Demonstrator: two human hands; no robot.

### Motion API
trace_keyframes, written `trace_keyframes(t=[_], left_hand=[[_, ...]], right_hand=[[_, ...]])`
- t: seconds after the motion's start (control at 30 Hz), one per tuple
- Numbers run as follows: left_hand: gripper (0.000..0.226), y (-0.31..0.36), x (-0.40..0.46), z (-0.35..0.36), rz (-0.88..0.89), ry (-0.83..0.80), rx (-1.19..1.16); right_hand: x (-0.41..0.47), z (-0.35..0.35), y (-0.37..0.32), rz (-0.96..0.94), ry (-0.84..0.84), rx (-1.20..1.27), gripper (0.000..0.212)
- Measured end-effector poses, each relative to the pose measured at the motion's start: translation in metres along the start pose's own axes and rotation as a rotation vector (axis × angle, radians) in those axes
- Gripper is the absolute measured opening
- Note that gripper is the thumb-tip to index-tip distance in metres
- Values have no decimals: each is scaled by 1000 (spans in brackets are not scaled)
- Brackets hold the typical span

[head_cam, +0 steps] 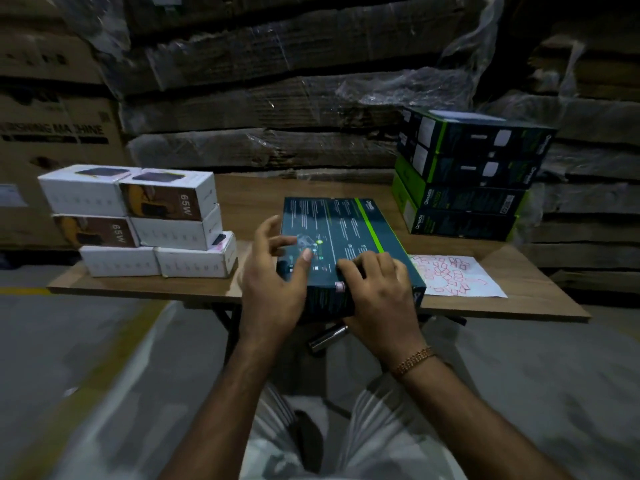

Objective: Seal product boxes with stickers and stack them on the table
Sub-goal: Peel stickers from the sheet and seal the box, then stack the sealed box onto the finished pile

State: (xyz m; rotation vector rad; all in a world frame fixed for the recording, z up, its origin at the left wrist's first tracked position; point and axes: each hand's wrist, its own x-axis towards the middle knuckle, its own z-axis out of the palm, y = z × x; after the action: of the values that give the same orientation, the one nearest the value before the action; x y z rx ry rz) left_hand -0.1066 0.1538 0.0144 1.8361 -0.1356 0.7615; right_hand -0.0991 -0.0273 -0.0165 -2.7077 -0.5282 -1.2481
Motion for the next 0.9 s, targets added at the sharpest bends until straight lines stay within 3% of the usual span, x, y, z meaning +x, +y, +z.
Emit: trace_keyframes(t=[0.13, 0.2, 0.27, 0.3, 0.4, 0.5, 0.57, 0.7, 0.9], left_hand=[[50, 4, -1, 3, -321, 234, -215], [68, 4, 4, 6, -463, 209, -303], [94, 8, 11, 13, -585, 130, -389], [97, 11, 14, 18, -641, 99, -455], [94, 25, 25, 37, -832, -117, -570], [89, 53, 37, 52, -1018, -447, -806], [76, 63, 45, 61, -1018, -541, -939], [55, 68, 65, 78, -944, -411, -1087], [118, 80, 118, 109, -795, -240, -927]], right_hand=[[18, -23, 1, 19, 120, 70, 55], [30, -36, 1, 70, 203, 117, 63], [43, -46, 0, 148, 286, 185, 67], [49, -51, 0, 198, 326, 222, 66], [69, -60, -2, 408, 447, 355, 64], [88, -66, 0, 670, 524, 517, 64], [99, -67, 1, 754, 519, 625, 65], [116, -63, 7, 818, 497, 786, 65], [164, -74, 36, 898, 574, 893, 68]])
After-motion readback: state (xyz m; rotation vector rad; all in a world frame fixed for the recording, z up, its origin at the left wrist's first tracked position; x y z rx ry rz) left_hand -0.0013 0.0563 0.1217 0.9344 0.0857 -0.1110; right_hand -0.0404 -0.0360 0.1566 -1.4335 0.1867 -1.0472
